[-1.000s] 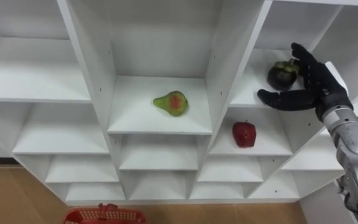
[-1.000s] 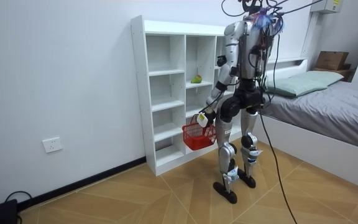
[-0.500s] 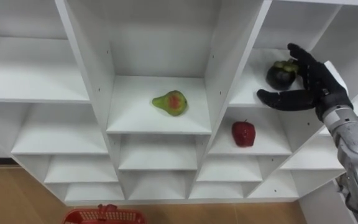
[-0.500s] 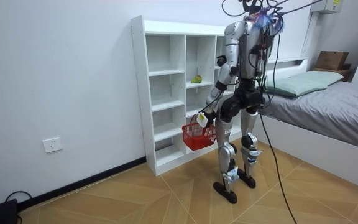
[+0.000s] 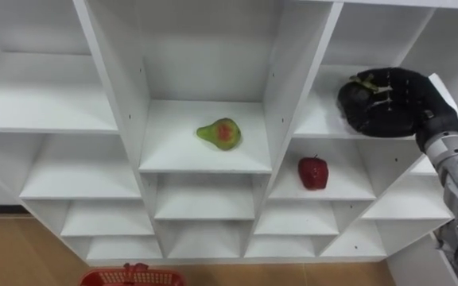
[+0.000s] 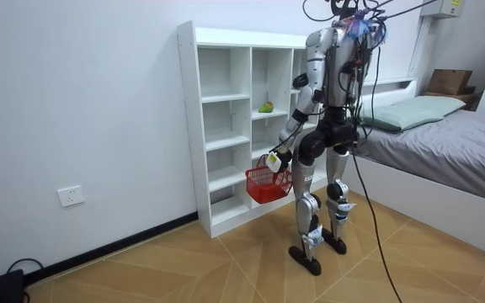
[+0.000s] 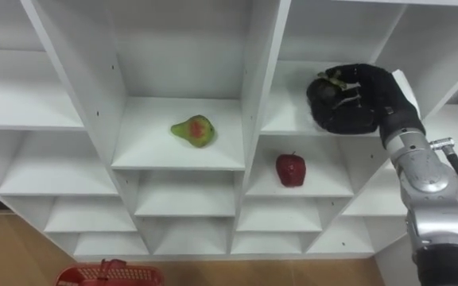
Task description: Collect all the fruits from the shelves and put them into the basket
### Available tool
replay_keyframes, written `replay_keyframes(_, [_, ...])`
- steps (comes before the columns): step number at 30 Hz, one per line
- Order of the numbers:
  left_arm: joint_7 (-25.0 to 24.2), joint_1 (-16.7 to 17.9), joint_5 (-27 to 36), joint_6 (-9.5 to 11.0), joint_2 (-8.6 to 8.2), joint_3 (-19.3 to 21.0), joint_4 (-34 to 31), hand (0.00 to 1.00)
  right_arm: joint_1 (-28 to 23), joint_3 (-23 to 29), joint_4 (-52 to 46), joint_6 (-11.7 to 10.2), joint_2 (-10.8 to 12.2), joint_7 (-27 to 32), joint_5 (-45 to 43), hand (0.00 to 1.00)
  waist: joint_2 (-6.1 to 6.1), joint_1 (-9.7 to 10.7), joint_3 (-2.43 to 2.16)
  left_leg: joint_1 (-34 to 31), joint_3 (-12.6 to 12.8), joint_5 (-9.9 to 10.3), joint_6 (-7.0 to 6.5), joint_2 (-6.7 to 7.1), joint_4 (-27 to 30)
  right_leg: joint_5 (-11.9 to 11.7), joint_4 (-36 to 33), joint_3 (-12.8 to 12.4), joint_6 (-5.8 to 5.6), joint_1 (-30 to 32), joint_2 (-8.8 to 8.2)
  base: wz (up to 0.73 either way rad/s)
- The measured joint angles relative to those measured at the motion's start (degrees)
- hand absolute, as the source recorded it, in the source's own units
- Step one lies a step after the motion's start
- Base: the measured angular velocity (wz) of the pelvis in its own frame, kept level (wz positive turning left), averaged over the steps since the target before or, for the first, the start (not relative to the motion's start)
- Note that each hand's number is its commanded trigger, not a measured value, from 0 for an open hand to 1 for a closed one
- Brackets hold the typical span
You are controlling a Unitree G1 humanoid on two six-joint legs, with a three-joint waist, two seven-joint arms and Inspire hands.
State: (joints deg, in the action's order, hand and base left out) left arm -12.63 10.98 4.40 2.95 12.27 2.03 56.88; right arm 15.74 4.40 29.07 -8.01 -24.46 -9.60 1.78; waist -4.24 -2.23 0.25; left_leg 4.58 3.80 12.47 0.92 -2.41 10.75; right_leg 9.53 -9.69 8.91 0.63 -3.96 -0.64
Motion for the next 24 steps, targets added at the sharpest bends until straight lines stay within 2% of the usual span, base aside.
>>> replay_keyframes(10, [0.0, -0.1, 0.0, 0.0, 0.41, 0.0, 0.0, 1.00, 0.0, -0.9, 0.0, 0.0, 0.1, -1.8, 0.0, 1.00, -0.79, 0.0, 0.01, -0.1, 0.0, 0.0, 0.00, 0.01, 0.1, 0.0, 0.0, 0.0, 0.00, 0.0, 0.00, 0.00])
replay_keyframes(24, [-0.4, -0.2, 0.0, 0.0, 0.44, 0.0, 0.0, 1.00, 0.0, -1.0, -0.2, 0.0, 0.2, -1.9, 0.4, 1.00, -0.72, 0.2, -0.15, -0.8, -0.1, 0.0, 0.00, 0.01, 0.7, 0.0, 0.0, 0.1, 0.01, 0.1, -0.01, 0.00])
